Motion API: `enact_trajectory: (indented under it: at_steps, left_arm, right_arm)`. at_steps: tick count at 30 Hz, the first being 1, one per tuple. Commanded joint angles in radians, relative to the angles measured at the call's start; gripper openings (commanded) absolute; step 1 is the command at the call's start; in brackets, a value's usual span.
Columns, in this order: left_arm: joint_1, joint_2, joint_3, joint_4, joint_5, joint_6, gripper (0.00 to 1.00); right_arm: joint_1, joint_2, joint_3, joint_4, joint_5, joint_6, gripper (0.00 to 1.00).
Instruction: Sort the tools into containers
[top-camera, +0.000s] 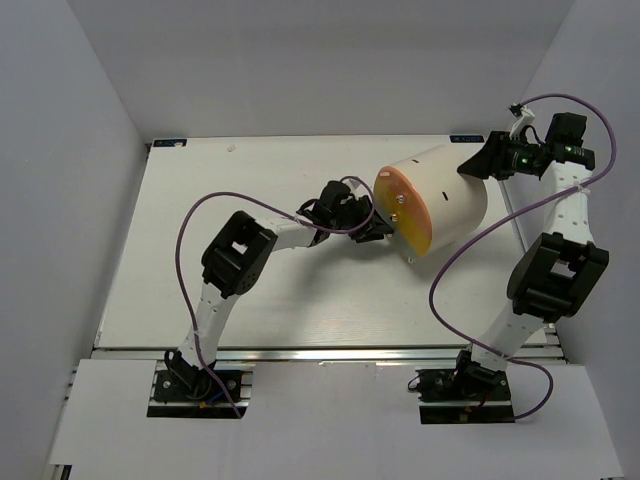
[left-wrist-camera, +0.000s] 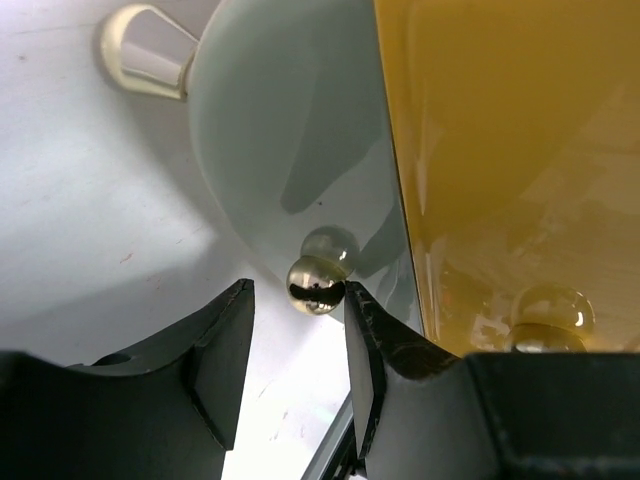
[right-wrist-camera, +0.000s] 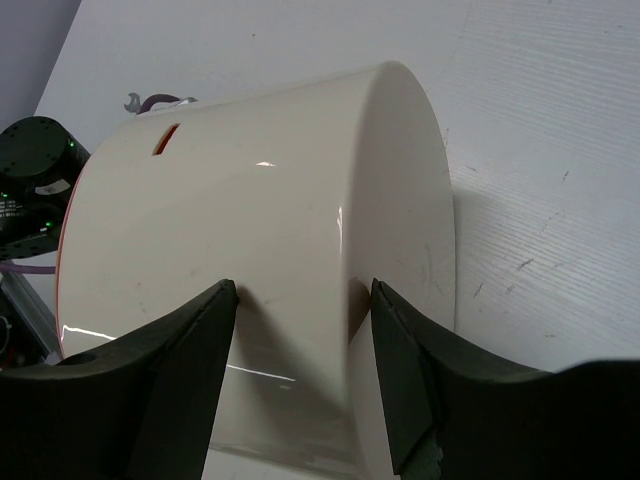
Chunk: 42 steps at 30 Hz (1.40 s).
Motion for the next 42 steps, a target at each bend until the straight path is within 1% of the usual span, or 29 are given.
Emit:
enact_trajectory:
  at_steps: [1, 3, 5, 7, 8, 11, 15, 16, 17, 21, 27, 32, 34, 35, 36, 37, 38, 39, 41, 42]
  left_arm:
    - [-0.014, 0.012, 0.030, 0.050, 0.025, -0.020, 0.51]
    - [-0.022, 0.024, 0.036, 0.058, 0.025, -0.035, 0.50]
    - [-0.028, 0.041, 0.048, 0.070, 0.025, -0.051, 0.46]
    - [-0.031, 0.050, 0.053, 0.085, 0.027, -0.064, 0.38]
    - [-0.033, 0.053, 0.053, 0.093, 0.028, -0.078, 0.29]
    - [-0.033, 0.056, 0.037, 0.105, 0.027, -0.091, 0.12]
    - [-0.031, 0.015, -0.016, 0.102, 0.013, -0.083, 0.07]
    - [-0.031, 0.007, -0.027, 0.099, 0.012, -0.078, 0.04]
    - [-0.028, -0.002, -0.039, 0.095, 0.012, -0.068, 0.03]
    - [-0.019, -0.068, -0.122, 0.073, 0.001, -0.032, 0.03]
    - [0.003, -0.209, -0.275, 0.009, -0.025, 0.057, 0.03]
    - [0.010, -0.295, -0.407, -0.004, -0.038, 0.095, 0.05]
    - [0.010, -0.330, -0.437, -0.005, -0.041, 0.106, 0.05]
    - [0.010, -0.339, -0.458, -0.007, -0.041, 0.109, 0.08]
    - [0.010, -0.355, -0.464, -0.011, -0.041, 0.112, 0.11]
    - [0.010, -0.358, -0.467, -0.016, -0.044, 0.121, 0.18]
    - [0.010, -0.361, -0.461, -0.027, -0.047, 0.126, 0.37]
    - [0.010, -0.364, -0.455, -0.045, -0.051, 0.132, 0.45]
    - [0.010, -0.375, -0.443, -0.056, -0.060, 0.144, 0.52]
    - [0.010, -0.379, -0.423, -0.076, -0.068, 0.147, 0.55]
  right_arm:
    - [0.010, -0.014, -0.043, -0.061, 0.037, -0.026, 0.61]
    - [0.010, -0.018, -0.052, -0.061, 0.043, -0.028, 0.60]
    - [0.010, -0.021, -0.063, -0.058, 0.046, -0.029, 0.61]
    - [0.010, -0.023, -0.071, -0.055, 0.047, -0.029, 0.60]
    - [0.010, -0.025, -0.075, -0.055, 0.050, -0.029, 0.60]
    - [0.010, -0.025, -0.077, -0.050, 0.064, -0.029, 0.60]
    - [0.010, -0.025, -0.074, -0.043, 0.089, -0.026, 0.60]
    - [0.010, -0.025, -0.072, -0.040, 0.095, -0.023, 0.60]
    - [0.009, -0.023, -0.072, -0.037, 0.106, -0.016, 0.60]
    - [0.003, -0.015, -0.059, -0.031, 0.129, -0.003, 0.60]
    - [-0.003, 0.000, -0.040, -0.038, 0.164, -0.002, 0.60]
    - [-0.005, 0.011, -0.031, -0.041, 0.182, 0.001, 0.60]
    - [-0.006, 0.012, -0.029, -0.041, 0.187, 0.003, 0.60]
    - [-0.006, 0.012, -0.031, -0.041, 0.190, 0.000, 0.60]
    - [-0.006, 0.012, -0.031, -0.044, 0.187, -0.003, 0.62]
    - [-0.006, 0.011, -0.031, -0.046, 0.176, -0.009, 0.64]
    - [-0.006, 0.011, -0.026, -0.052, 0.172, -0.028, 0.72]
    - [-0.006, 0.009, -0.023, -0.057, 0.166, -0.037, 0.77]
    - [-0.006, 0.000, -0.017, -0.063, 0.153, -0.062, 0.89]
    - [-0.006, -0.003, 0.000, -0.066, 0.153, -0.069, 0.89]
